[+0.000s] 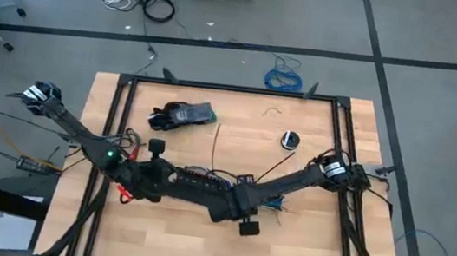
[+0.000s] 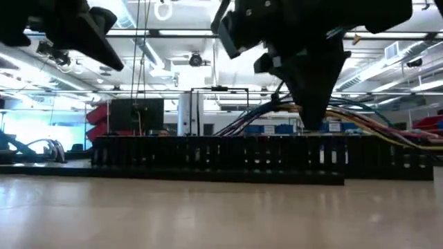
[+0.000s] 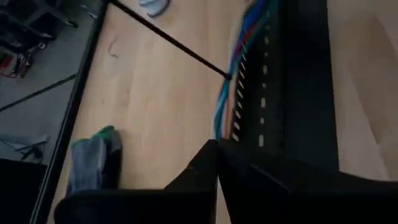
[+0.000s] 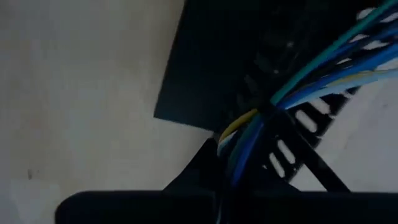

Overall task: Ziptie cables
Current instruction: Put the zip tied cables into the black cable duct

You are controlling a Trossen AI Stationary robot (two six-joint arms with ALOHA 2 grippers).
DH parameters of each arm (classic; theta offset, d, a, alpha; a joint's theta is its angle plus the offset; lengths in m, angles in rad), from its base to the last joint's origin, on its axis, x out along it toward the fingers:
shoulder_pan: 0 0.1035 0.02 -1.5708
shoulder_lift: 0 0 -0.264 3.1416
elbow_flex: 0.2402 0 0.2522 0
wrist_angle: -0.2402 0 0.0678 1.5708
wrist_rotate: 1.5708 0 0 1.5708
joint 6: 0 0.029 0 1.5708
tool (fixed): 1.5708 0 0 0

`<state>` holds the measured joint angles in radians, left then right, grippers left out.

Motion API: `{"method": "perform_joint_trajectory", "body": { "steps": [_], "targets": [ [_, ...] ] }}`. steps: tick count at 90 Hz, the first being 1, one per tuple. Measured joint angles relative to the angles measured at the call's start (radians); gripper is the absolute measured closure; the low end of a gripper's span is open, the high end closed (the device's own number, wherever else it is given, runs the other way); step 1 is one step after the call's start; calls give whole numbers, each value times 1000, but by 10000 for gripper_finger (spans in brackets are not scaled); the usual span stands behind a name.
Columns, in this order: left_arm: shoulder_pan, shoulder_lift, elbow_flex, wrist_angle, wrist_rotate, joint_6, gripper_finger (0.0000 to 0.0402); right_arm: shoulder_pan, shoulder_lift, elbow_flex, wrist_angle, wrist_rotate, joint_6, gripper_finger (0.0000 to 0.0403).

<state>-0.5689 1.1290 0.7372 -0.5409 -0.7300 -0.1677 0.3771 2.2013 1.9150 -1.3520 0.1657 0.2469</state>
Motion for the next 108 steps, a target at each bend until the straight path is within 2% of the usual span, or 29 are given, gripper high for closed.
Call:
{"method": "perform_joint_trajectory", "body": {
  "steps": [16,30,39,59,74,101,108],
  "targets": [
    [59,32,0,50,92,28,401,-12,-81,-7,93,180,1,403],
    [79,44,0,114,132,59,401,-35,-124,-7,231,213,-82,403],
    [87,46,-1,110,132,59,401,-44,-128,-7,297,208,-122,403],
    [97,46,-1,103,134,60,401,-46,-128,-4,327,190,-147,403],
    [99,46,-9,101,137,60,401,-23,-128,-4,283,116,-111,403],
    [100,46,-25,137,138,58,401,1,-128,-4,197,58,-25,403],
    [100,46,-25,141,138,58,401,0,-128,-4,197,-2,-6,403]
  ]
}}
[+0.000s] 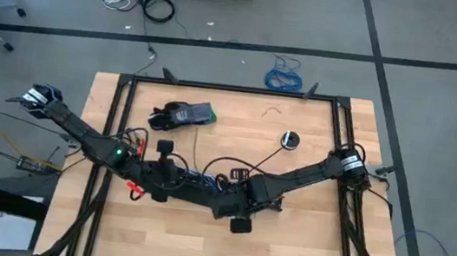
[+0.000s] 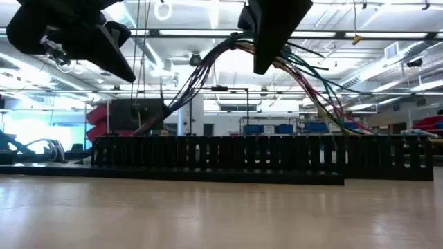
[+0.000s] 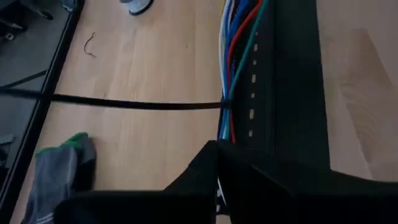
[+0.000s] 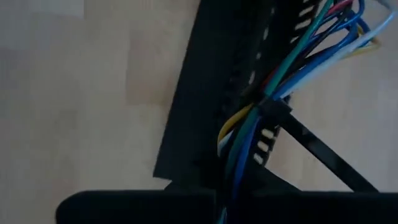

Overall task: Ziptie cables
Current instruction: Put the zip tied cables into the black cable duct

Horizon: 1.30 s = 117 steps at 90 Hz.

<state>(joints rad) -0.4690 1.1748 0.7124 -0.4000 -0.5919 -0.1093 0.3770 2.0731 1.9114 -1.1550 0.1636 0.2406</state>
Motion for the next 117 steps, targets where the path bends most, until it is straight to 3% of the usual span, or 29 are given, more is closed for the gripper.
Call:
{"method": "perform_joint_trajectory", "body": {
  "steps": [14,43,71,93,117],
  "targets": [
    [0,0,0,8,11,0,401,-15,0,-15,-19,-158,27,403],
    [0,2,0,68,65,0,401,-88,1,-65,-25,-216,25,403],
    [7,96,0,98,90,20,401,-112,2,-133,-10,-335,37,399],
    [11,109,0,131,91,27,401,-117,2,-133,-9,-369,69,349],
    [11,109,0,138,100,27,401,-132,2,-133,-19,-363,73,258]
  ]
}}
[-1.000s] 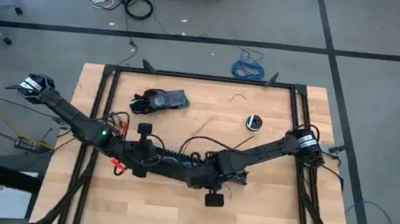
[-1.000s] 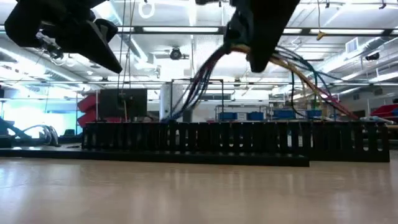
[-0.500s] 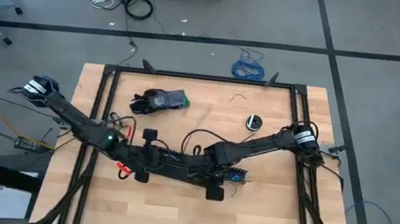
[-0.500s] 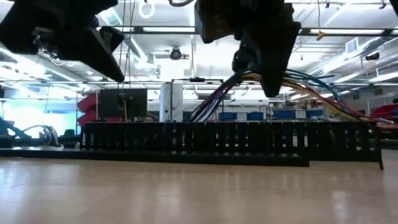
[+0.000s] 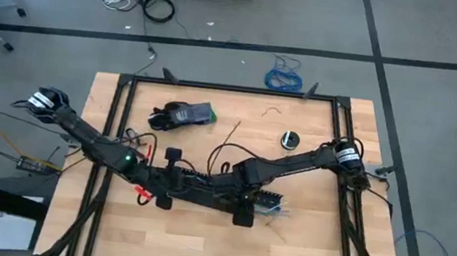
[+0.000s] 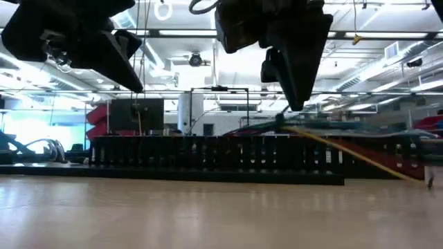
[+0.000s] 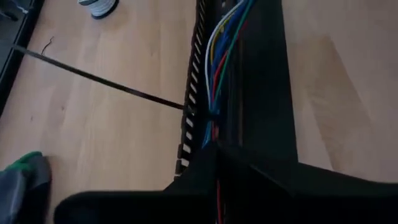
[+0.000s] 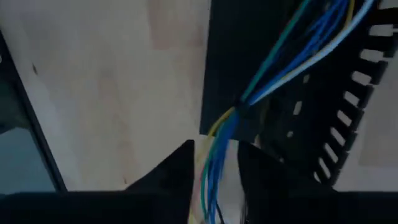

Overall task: Ziptie cables
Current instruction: Put the zip tied cables into the black cable duct

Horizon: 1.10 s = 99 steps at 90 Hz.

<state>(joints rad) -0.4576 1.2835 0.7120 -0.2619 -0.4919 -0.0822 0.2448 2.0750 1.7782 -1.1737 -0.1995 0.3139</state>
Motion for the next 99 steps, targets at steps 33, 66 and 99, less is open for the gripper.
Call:
{"method": "perform_joint_trajectory", "body": {
  "steps": [33,66,99],
  "targets": [
    [0,0,0,-3,0,6,401,78,0,0,-247,41,165,235],
    [0,0,0,10,-11,27,401,260,0,-3,-78,92,337,252],
    [0,0,0,31,-14,28,401,288,-2,-141,91,406,369,229]
  ]
}}
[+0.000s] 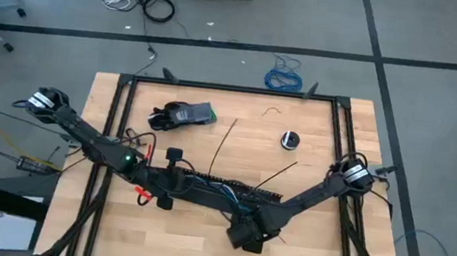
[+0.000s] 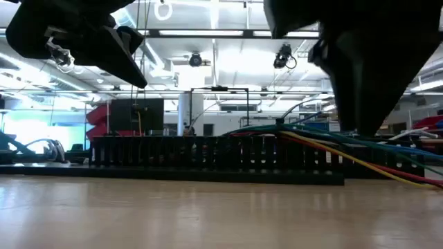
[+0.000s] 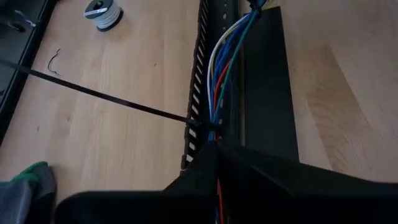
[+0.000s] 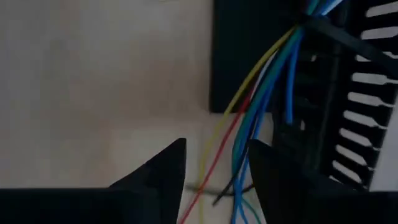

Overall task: Ziptie cables
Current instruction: Put the zip tied cables into the black cable duct

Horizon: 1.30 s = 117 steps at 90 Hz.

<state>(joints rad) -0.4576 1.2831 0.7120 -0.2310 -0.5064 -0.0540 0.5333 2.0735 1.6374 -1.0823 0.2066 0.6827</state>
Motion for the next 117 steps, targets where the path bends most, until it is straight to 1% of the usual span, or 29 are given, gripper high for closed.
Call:
{"method": "perform_joint_trajectory", "body": {
  "steps": [16,23,31,38,42,47,52,60,64,75,98,117],
  "targets": [
    [0,0,0,-3,0,1,401,-3,-2,-72,114,14,6,214],
    [0,0,0,-1,0,13,401,-10,-2,-100,138,15,5,211],
    [0,0,0,3,0,19,401,-18,-2,-130,143,34,21,213],
    [0,0,0,3,0,21,401,-22,-2,-139,131,45,38,225],
    [0,0,0,3,0,21,402,-23,-2,-139,126,45,44,238],
    [0,0,0,2,-1,22,401,-25,-1,-140,116,41,46,264],
    [0,0,0,2,0,22,402,-25,-2,-139,117,31,42,299],
    [0,0,0,2,-1,22,401,-26,-2,-129,107,3,22,369],
    [0,0,0,2,-1,22,401,-28,-1,-119,102,-19,10,388],
    [0,0,0,2,-1,21,402,-28,-1,-62,33,-40,13,393],
    [0,0,0,2,-1,21,401,-42,-1,115,-251,-44,-8,400],
    [0,0,0,3,-1,21,401,-105,-1,137,-359,7,-137,402]
  ]
}}
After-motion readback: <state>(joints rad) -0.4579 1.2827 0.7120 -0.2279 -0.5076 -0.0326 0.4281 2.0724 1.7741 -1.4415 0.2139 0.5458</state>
